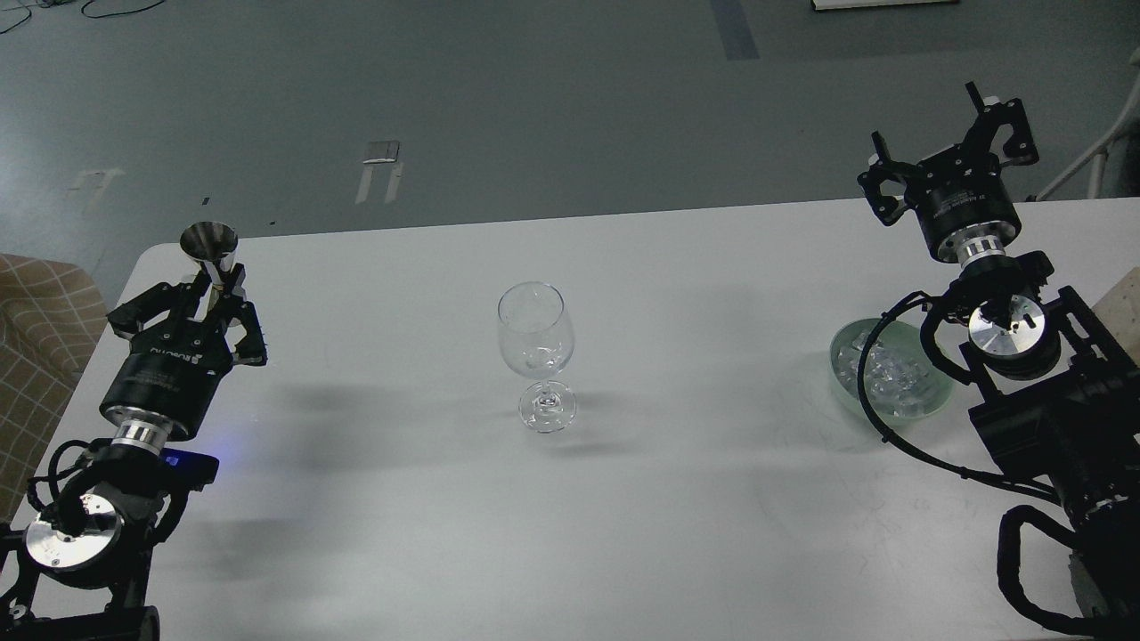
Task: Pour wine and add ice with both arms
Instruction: 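Lift the jigger with the left gripper and carry it over the wine glass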
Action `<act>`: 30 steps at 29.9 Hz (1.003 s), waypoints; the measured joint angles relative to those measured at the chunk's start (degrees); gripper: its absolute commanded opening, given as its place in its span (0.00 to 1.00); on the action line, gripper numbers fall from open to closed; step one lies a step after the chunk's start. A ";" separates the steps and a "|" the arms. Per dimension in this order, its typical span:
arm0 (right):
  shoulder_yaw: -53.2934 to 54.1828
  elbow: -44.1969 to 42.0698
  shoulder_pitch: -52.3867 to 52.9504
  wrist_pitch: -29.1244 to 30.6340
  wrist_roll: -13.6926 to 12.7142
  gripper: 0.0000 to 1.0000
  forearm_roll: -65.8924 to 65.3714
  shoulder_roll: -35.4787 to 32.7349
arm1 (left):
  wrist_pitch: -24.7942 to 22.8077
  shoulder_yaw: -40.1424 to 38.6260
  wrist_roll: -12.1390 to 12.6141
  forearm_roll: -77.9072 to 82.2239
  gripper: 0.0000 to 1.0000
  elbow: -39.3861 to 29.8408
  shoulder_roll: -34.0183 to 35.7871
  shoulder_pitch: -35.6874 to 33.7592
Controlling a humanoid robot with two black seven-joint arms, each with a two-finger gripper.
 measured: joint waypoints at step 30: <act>0.00 -0.48 -0.30 0.09 0.00 1.00 0.04 -0.23 | 6.56 15.45 2.12 7.11 0.22 -15.07 3.81 -0.02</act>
